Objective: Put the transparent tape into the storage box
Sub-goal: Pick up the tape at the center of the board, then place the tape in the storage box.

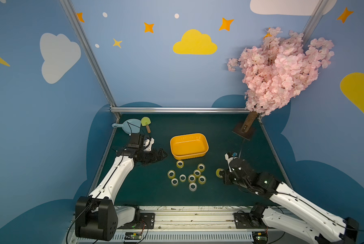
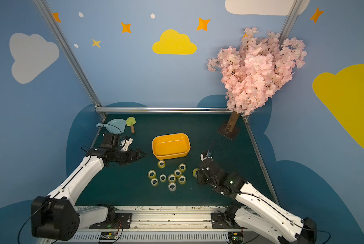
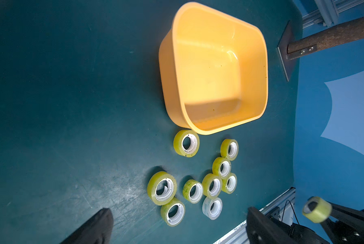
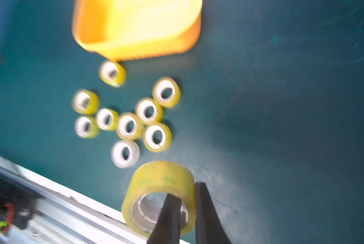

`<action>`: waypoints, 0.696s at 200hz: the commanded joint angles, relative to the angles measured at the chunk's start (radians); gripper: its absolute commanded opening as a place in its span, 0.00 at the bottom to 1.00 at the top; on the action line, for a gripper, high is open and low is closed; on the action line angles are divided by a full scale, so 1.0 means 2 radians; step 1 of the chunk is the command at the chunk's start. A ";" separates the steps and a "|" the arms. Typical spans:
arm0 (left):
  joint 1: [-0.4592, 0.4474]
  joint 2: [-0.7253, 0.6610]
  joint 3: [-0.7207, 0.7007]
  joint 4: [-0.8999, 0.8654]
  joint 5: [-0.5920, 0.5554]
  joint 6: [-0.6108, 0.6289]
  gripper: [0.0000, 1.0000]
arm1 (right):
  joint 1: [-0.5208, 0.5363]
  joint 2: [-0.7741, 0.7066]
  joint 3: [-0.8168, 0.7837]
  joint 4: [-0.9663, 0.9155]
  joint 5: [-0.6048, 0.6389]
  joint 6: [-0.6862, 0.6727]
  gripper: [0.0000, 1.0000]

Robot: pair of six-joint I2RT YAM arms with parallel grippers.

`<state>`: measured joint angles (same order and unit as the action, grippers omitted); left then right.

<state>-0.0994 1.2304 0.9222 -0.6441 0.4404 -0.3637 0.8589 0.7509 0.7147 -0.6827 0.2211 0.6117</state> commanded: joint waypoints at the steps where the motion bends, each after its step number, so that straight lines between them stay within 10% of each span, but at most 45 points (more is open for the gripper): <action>1: -0.001 -0.016 0.004 0.005 -0.005 0.006 1.00 | -0.023 -0.053 -0.016 0.039 0.017 -0.021 0.00; 139: -0.001 -0.022 0.001 0.006 -0.006 0.005 1.00 | -0.125 0.266 0.166 0.143 -0.187 -0.048 0.00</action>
<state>-0.0994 1.1984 0.9222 -0.6350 0.4309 -0.3637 0.6170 1.1801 0.9478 -0.4793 -0.0761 0.5121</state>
